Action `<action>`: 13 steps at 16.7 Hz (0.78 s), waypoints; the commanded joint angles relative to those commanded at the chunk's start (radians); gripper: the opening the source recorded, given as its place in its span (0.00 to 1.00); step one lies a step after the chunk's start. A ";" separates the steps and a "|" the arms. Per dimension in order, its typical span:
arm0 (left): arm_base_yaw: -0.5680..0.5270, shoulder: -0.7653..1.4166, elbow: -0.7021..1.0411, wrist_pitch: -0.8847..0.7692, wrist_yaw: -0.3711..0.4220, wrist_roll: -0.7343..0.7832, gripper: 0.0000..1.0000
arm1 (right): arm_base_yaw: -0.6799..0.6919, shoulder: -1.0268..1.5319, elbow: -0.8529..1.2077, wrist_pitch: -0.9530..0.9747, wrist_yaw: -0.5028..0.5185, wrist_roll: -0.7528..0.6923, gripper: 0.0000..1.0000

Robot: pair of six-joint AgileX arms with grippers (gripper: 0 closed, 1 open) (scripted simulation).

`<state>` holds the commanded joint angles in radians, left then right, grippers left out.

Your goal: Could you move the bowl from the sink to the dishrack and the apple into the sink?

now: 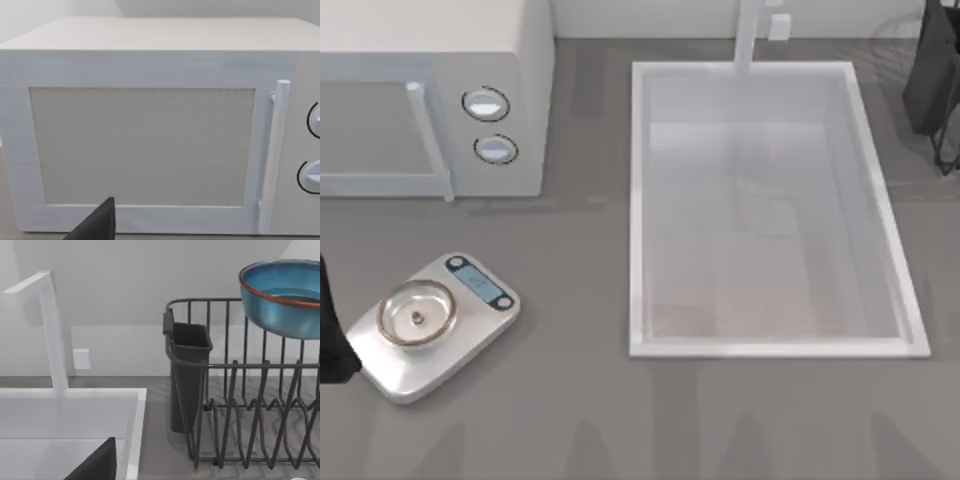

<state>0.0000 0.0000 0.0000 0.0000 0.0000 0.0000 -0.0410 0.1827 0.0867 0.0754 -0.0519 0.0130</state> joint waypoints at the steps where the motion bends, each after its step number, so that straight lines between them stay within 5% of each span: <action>1: 0.000 0.000 0.000 0.000 0.000 0.000 1.00 | 0.011 -0.055 -0.033 -0.028 0.014 -0.001 1.00; 13: 0.000 0.000 0.000 0.000 0.000 0.000 1.00 | 0.041 -0.183 -0.087 -0.075 0.052 -0.013 1.00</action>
<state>0.0000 0.0000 0.0000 0.0000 0.0000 0.0000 0.0000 0.0000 0.0000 0.0000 0.0000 0.0000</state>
